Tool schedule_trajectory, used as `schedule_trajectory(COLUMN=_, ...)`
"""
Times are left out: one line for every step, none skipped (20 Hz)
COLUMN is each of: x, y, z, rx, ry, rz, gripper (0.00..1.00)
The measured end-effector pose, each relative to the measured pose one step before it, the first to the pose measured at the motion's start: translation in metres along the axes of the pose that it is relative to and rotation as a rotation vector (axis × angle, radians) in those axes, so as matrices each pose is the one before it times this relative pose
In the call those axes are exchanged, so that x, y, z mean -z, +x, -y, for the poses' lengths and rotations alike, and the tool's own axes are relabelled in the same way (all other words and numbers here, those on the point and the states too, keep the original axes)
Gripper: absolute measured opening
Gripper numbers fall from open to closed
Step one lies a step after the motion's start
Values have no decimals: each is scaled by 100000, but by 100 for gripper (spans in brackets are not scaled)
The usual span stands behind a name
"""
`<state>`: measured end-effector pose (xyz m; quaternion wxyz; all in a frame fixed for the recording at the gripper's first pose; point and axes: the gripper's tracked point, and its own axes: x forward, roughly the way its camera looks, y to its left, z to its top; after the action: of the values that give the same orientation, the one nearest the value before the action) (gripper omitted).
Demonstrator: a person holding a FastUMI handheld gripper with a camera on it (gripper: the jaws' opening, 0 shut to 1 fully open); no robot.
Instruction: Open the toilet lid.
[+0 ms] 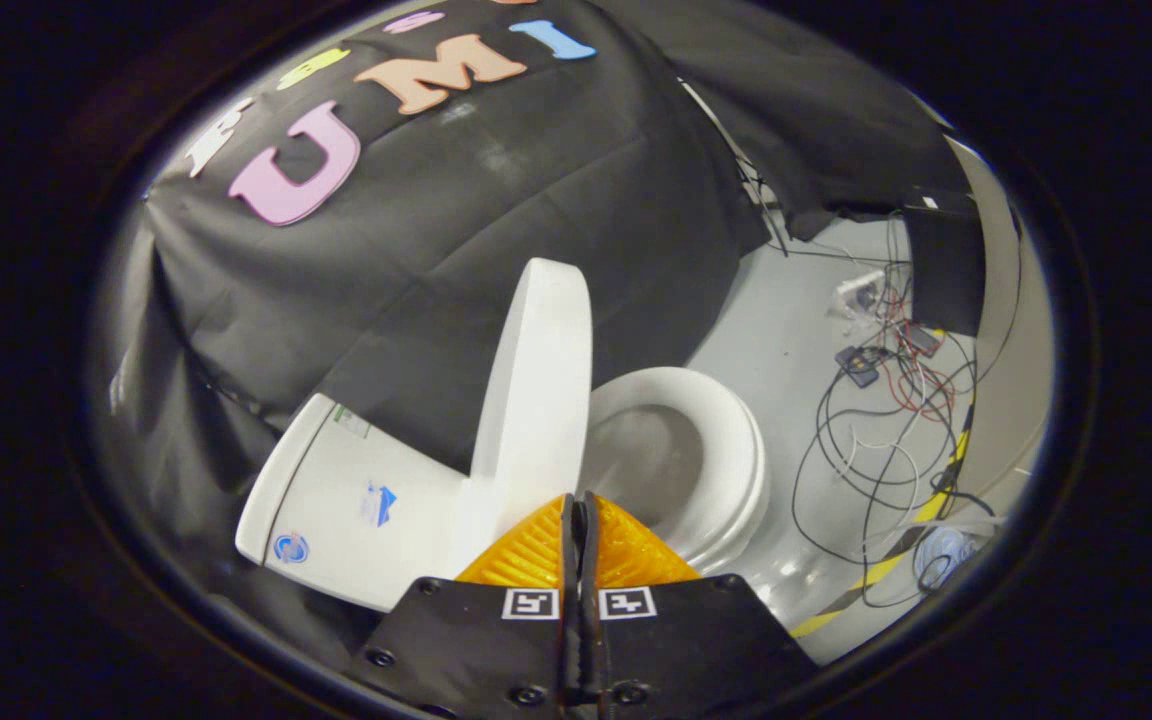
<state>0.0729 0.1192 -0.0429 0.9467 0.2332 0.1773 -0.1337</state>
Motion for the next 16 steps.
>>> schedule_trajectory(x=-70, y=-137, z=-282, rx=-626, ry=-667, rz=103, gripper=0)
schedule_trajectory(x=8, y=-291, z=-351, rx=-434, ry=-1395, rz=294, gripper=1)
schedule_trajectory(x=-116, y=-71, z=-390, rx=-306, ry=-1364, rz=468, gripper=0)
schedule_trajectory(x=-88, y=-131, z=-339, rx=264, ry=-1638, rz=963, gripper=0)
schedule_trajectory(x=25, y=4, z=-101, rx=1006, ry=-1821, rz=404, gripper=0)
schedule_trajectory(x=13, y=-86, z=23, rx=1074, ry=-1086, rz=358, gripper=0)
schedule_trajectory(x=-80, y=-99, z=-75, rx=423, ry=206, rz=480, gripper=0)
schedule_trajectory(x=-75, y=-62, z=-336, rx=-242, ry=639, rz=533, gripper=1)
schedule_trajectory(x=-85, y=-34, z=-278, rx=-425, ry=153, rz=650, gripper=1)
schedule_trajectory(x=16, y=-62, z=-182, rx=-102, ry=-692, rz=519, gripper=1)
schedule_trajectory(x=-54, y=5, z=-131, rx=88, ry=-1358, rz=34, gripper=1)
schedule_trajectory(x=-13, y=-129, z=-191, rx=-191, ry=-1303, rz=52, gripper=0)
schedule_trajectory(x=-158, y=-82, z=-208, rx=-479, ry=-491, rz=230, gripper=0)
schedule_trajectory(x=-32, y=-95, z=-293, rx=-365, ry=-145, rz=397, gripper=0)
schedule_trajectory(x=-102, y=-112, z=-338, rx=-294, ry=-770, rz=392, gripper=0)
schedule_trajectory(x=-25, y=-63, z=-425, rx=-533, ry=-1615, rz=481, gripper=0)
